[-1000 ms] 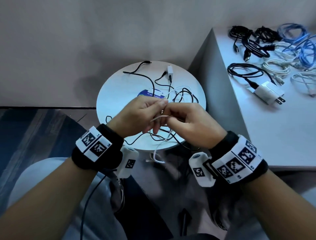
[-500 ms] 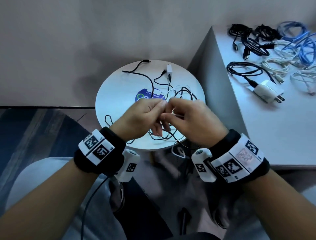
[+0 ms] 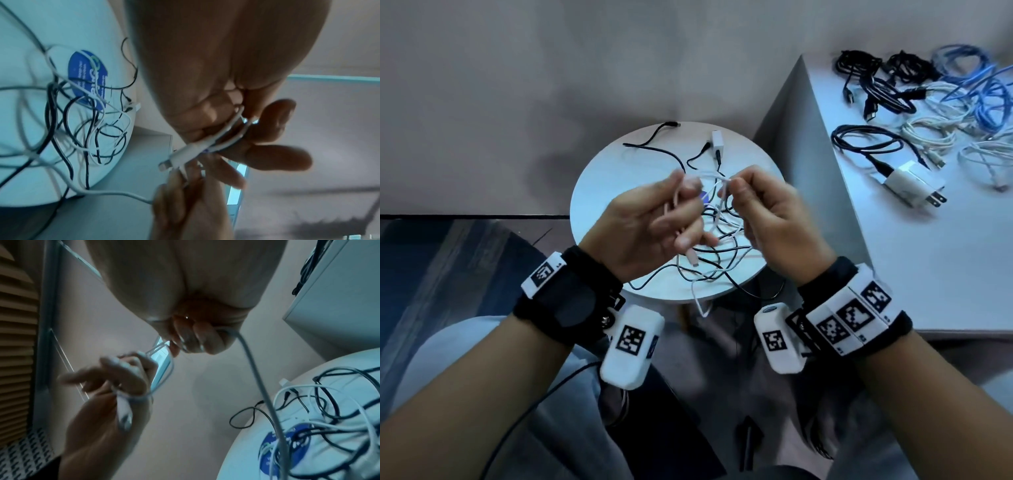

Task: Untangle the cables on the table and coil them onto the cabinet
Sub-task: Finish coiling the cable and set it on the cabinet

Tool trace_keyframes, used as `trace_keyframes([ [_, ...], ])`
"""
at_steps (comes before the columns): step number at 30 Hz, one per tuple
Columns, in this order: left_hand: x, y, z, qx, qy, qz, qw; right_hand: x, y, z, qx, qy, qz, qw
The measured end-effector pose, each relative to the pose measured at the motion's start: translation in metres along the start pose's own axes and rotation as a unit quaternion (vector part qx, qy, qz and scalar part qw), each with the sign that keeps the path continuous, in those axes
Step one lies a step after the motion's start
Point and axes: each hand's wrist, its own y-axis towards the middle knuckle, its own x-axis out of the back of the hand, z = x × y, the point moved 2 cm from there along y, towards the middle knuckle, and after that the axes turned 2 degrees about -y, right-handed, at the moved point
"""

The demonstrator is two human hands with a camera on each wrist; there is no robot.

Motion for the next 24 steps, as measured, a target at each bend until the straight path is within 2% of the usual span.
trace_keyframes([
  [3,0.002,0.004,-0.004,-0.061,-0.100,-0.068,0.991,-0.019,-0.008,-0.010,-0.027,-0.058,0.044,0.997],
  [7,0.009,0.003,-0.014,-0.154,-0.068,-0.190,0.967,-0.047,-0.025,-0.009,-0.050,-0.118,0.131,0.983],
  [9,0.014,0.004,-0.020,-0.162,0.017,-0.216,0.963,-0.058,-0.033,-0.005,-0.066,-0.136,0.183,0.971],
  [11,0.020,0.004,-0.021,-0.145,0.187,-0.241,0.941,-0.063,-0.038,0.000,-0.066,-0.151,0.223,0.961],
  [14,0.023,0.003,-0.008,-0.088,0.442,-0.214,0.867,-0.054,-0.033,0.006,-0.048,-0.183,0.222,0.957],
  [16,0.021,0.001,0.002,-0.035,0.544,-0.173,0.820,-0.040,-0.027,0.011,-0.048,-0.183,0.189,0.964],
  [17,0.018,0.001,0.005,-0.012,0.573,-0.151,0.806,-0.032,-0.024,0.013,-0.043,-0.172,0.165,0.970],
  [18,0.015,0.001,0.007,0.005,0.568,-0.129,0.813,-0.025,-0.022,0.015,-0.032,-0.156,0.134,0.978],
  [21,0.005,0.004,0.006,0.016,0.434,-0.107,0.895,-0.012,-0.018,0.020,0.002,-0.080,0.054,0.995],
  [24,0.003,0.005,0.002,0.028,0.364,-0.081,0.928,-0.006,-0.015,0.022,0.043,-0.031,0.015,0.998],
])
